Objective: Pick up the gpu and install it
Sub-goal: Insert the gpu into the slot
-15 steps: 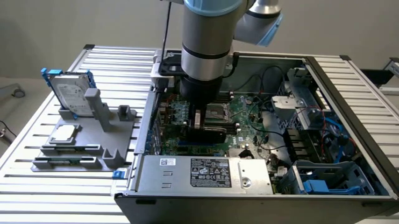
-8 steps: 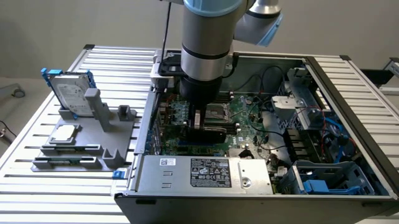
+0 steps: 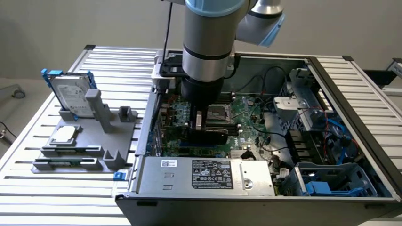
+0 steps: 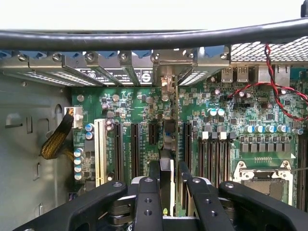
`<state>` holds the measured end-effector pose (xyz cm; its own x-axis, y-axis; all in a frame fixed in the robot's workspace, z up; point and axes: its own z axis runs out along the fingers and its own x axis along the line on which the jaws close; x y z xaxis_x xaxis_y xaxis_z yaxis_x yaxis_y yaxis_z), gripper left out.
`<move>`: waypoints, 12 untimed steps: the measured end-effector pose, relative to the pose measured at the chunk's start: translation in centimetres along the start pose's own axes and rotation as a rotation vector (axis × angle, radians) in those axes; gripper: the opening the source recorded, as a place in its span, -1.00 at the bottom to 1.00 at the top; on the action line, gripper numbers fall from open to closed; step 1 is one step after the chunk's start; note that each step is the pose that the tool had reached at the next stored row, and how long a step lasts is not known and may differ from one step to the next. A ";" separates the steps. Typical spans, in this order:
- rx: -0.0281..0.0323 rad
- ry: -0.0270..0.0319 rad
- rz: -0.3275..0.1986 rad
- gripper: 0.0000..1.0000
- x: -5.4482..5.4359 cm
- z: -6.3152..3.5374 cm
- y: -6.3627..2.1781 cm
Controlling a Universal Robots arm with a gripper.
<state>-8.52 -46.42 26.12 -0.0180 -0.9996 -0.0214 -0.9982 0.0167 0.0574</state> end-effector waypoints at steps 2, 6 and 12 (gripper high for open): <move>-0.0021 -0.0004 0.000 -0.47 0.0 -0.03 0.00; -0.0073 0.0001 0.000 -0.47 0.0 -0.50 0.00; -0.0080 0.0001 0.000 -0.47 0.1 -0.45 -0.02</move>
<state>-8.48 -46.48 26.57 -0.0182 -0.9996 -0.0214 -0.9977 0.0167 0.0654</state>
